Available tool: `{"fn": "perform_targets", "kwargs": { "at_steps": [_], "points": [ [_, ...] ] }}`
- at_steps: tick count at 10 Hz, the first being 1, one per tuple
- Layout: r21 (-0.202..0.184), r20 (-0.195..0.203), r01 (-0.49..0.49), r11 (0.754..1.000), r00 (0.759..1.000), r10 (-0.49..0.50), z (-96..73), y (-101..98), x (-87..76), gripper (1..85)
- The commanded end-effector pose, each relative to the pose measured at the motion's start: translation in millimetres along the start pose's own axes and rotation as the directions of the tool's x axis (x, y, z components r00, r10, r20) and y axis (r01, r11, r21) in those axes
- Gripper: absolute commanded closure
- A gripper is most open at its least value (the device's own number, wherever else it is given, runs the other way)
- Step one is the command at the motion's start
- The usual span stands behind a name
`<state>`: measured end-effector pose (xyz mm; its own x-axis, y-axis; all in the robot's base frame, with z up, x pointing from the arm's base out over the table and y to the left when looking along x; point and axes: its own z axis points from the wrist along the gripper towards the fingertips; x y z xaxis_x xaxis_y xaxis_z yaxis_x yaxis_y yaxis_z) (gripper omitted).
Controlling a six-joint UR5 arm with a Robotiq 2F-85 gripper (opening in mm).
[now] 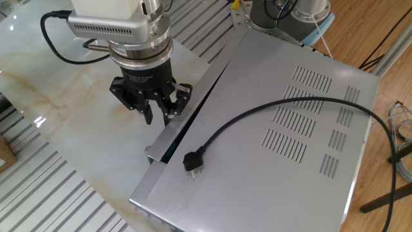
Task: Close the microwave door
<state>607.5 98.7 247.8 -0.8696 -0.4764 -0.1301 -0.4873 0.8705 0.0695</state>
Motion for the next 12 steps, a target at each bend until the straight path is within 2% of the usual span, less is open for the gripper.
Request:
{"fn": "perform_targets", "kwargs": {
  "at_steps": [1,12],
  "points": [
    [-0.013,0.007,-0.001,1.0,1.0,0.001,-1.3,3.7,-2.5,49.3],
    [-0.034,0.026,-0.005,0.999,1.0,0.006,0.5,12.8,-9.3,43.7]
  ]
}}
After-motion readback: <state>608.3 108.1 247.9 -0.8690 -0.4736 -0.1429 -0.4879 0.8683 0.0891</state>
